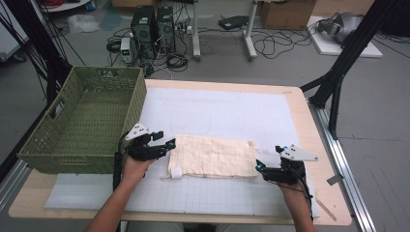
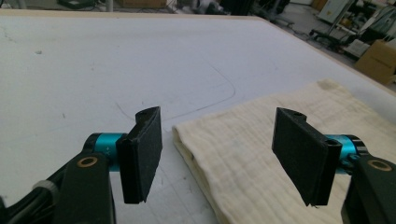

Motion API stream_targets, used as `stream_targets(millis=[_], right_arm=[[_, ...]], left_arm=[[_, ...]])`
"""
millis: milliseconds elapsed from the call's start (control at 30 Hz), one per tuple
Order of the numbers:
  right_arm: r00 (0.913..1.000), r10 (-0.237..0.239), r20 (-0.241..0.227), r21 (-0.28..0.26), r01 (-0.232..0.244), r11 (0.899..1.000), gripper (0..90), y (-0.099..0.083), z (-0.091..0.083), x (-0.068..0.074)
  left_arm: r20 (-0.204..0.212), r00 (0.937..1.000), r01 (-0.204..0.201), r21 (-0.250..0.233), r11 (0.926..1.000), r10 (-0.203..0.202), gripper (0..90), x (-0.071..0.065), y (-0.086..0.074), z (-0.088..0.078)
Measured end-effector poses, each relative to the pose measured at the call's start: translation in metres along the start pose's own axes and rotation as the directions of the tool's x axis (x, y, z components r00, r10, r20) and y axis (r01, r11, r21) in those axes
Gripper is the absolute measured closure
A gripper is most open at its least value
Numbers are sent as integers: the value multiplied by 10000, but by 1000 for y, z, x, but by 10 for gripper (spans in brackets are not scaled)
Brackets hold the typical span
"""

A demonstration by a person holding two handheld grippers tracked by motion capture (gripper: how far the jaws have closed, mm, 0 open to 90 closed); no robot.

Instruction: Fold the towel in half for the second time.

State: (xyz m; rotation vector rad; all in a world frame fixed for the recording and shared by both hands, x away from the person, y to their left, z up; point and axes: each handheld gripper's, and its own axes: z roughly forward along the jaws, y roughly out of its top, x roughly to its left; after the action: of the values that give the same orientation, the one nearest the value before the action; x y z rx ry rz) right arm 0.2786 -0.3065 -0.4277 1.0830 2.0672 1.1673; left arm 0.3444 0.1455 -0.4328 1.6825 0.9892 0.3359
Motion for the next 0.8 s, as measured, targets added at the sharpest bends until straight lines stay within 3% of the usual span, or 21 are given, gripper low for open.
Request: stream_targets(millis=[167, 267, 367, 433, 500, 667, 800], right_arm=[[10000, -45, -30, 57, 45, 10000, 105, 0, 2, 0], [9999, -76, -70, 54, 77, 10000, 105, 0, 2, 0], [9999, -82, -81, 83, 82, 9999, 105, 0, 3, 1], [9999, -87, -114, 119, 88, 9999, 106, 0, 3, 1], [9999, -76, -106, 128, 77, 9999, 106, 0, 4, 1], [9999, -32, -105, 163, 34, 9999, 105, -1, 5, 1], [10000, -28, -82, 248, 30, 9997, 105, -1, 7, 1]], left_arm=[[-371, 9985, -366, 653, 9972, 391, 321, 2, 11, 18], [-580, 9978, -250, 1221, 9922, 322, 328, 5, 15, 29], [-857, 9958, -207, 1240, 9921, 314, 390, 8, 15, 35], [-1018, 9945, -84, 1542, 9880, 243, 410, 12, 11, 39], [-1083, 9931, -236, 1862, 9822, 444, 443, 14, 8, 43], [-1225, 9901, -484, 1655, 9850, 692, 486, 14, 6, 48], [-1096, 9900, -655, 2037, 9768, 892, 519, 14, 5, 52]])
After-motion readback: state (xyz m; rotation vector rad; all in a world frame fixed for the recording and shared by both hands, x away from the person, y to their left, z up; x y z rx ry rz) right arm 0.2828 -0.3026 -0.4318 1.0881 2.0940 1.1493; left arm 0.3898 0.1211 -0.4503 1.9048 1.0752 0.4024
